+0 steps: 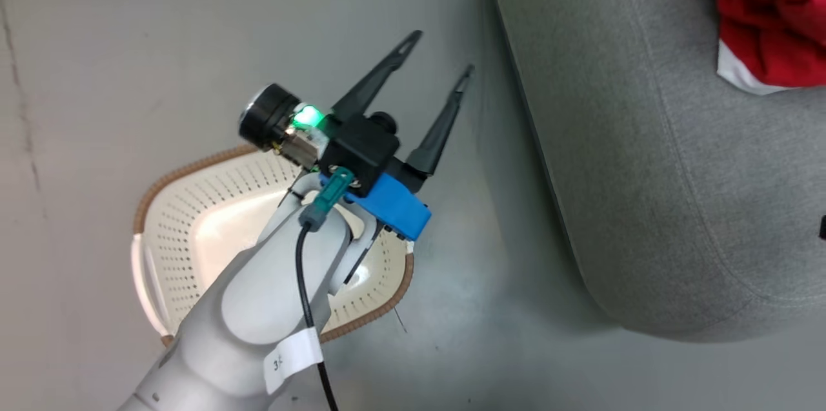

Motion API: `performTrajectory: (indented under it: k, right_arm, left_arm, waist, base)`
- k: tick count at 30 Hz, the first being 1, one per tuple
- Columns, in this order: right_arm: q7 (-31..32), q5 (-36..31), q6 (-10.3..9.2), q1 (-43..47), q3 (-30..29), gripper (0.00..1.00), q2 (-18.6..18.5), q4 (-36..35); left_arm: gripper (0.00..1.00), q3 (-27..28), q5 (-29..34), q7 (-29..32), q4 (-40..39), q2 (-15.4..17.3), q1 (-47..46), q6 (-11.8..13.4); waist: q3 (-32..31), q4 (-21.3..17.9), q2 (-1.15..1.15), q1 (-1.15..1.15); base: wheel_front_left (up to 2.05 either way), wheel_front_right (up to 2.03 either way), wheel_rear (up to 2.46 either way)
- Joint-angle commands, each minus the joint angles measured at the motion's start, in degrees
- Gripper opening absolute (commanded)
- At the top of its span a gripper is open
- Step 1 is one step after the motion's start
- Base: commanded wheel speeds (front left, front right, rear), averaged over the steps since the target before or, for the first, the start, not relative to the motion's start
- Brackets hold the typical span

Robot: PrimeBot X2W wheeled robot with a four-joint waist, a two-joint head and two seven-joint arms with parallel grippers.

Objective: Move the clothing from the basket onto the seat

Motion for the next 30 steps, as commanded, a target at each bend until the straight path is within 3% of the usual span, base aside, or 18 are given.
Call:
performTrajectory:
  k: [1, 12, 21, 30]
  right_arm:
    - [-0.21, -0.34, 0.01, 1.19, 1.3, 1.0, 0.13, -1.16]
    - [-0.21, -0.3, 0.01, 3.69, 13.43, 1.0, 0.49, -5.77]
    - [-0.21, 0.23, 0.01, 5.12, 20.42, 1.0, 2.07, -4.6]
    - [-0.21, 0.49, 0.01, 9.09, 22.37, 1.0, 3.35, -2.63]
  left_arm:
    - [1.0, 1.25, 0.2, -0.14, -0.95, 0.28, 1.51, 0.71]
    - [1.0, 12.07, 0.89, -0.14, -6.38, 0.17, 10.47, 3.17]
    - [1.0, 21.49, 2.83, -0.14, -9.41, -0.34, 18.19, 2.57]
    - [1.0, 28.7, 5.21, -0.14, -11.35, -1.16, 25.93, 0.68]
  waist:
    - [-4.4, 1.3, 0.0, 0.0]
    - [-12.7, 7.44, 0.0, 0.0]
    - [-18.01, 11.72, 0.0, 0.0]
    - [-22.07, 13.99, 0.0, 0.0]
  base:
    - [0.0, 0.0, 0.0]
    - [0.0, 0.0, 0.0]
    - [0.0, 0.0, 0.0]
    - [0.0, 0.0, 0.0]
